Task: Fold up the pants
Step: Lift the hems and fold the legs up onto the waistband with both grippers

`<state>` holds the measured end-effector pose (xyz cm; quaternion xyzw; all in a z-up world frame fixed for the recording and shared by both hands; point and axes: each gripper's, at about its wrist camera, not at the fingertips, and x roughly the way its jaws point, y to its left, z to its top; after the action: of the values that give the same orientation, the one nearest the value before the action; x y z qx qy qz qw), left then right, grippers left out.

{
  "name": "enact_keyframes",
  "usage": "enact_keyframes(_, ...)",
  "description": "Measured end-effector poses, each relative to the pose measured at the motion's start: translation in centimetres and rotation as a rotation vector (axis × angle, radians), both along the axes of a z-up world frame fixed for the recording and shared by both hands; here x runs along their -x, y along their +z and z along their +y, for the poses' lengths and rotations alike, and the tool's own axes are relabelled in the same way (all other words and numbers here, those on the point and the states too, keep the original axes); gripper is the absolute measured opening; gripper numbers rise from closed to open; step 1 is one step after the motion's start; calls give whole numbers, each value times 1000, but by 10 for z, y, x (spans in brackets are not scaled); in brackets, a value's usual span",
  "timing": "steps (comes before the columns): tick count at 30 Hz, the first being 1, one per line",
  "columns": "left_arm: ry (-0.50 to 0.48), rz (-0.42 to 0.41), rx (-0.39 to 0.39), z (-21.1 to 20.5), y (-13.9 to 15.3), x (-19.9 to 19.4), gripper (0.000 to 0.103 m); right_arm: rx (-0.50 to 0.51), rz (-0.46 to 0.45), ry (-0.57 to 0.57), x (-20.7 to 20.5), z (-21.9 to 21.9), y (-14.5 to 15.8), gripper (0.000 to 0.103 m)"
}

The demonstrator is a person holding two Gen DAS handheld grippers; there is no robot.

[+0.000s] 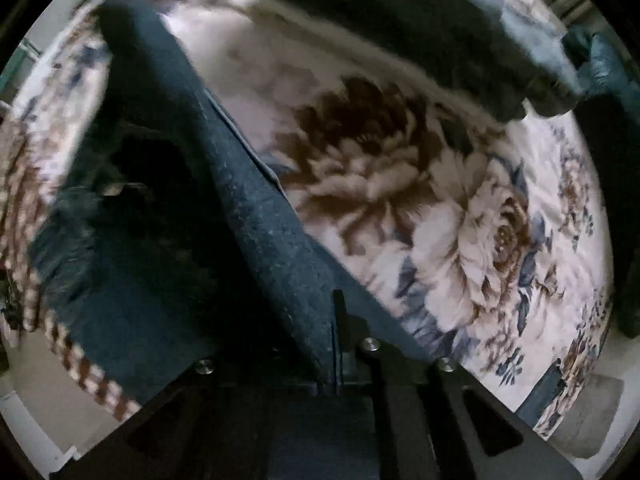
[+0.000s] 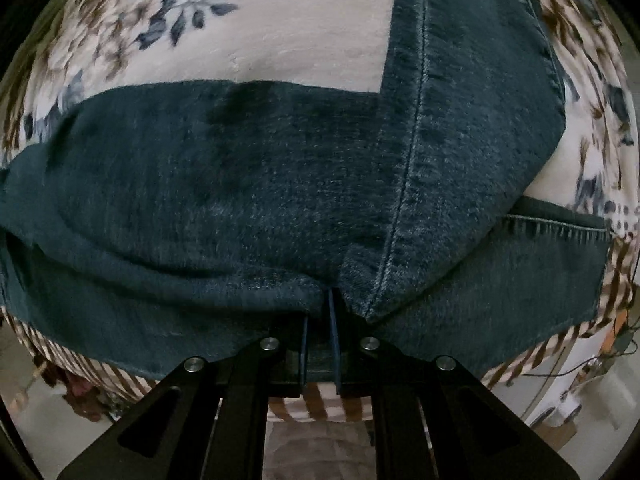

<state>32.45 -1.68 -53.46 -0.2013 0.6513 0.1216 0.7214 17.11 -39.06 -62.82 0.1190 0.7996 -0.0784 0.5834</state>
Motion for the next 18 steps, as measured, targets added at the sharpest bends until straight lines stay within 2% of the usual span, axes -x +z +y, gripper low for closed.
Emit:
enact_keyframes(2,39,-32,-5,15,17,36,3,-8,-9,-6,-5,-3,4,12)
enact_keyframes(4,91,-2,-5,33,15,79,3,-7,-14,8,-7,-3,11,12)
enact_keyframes(8,228,115,15,58,-28,133,3,10,2,37,-7,13,16,12)
enact_keyframes(11,236,167,33,64,-58,138,7,28,18,59,-12,21,12,12)
enact_keyframes(13,218,179,36,63,-57,135,8,31,26,57,-17,22,13,12)
enact_keyframes(14,189,187,19,59,-49,132,12,30,31,56,-20,24,14,13)
enact_keyframes(15,146,194,-13,52,-40,130,23,27,28,53,-23,24,17,14)
enact_keyframes(16,96,190,-54,43,-29,129,31,24,24,52,-24,27,17,21)
enact_keyframes(17,60,185,-82,37,-22,129,51,19,17,53,-27,30,20,33)
enact_keyframes(18,12,182,-121,26,-13,130,76,14,13,59,-28,28,23,41)
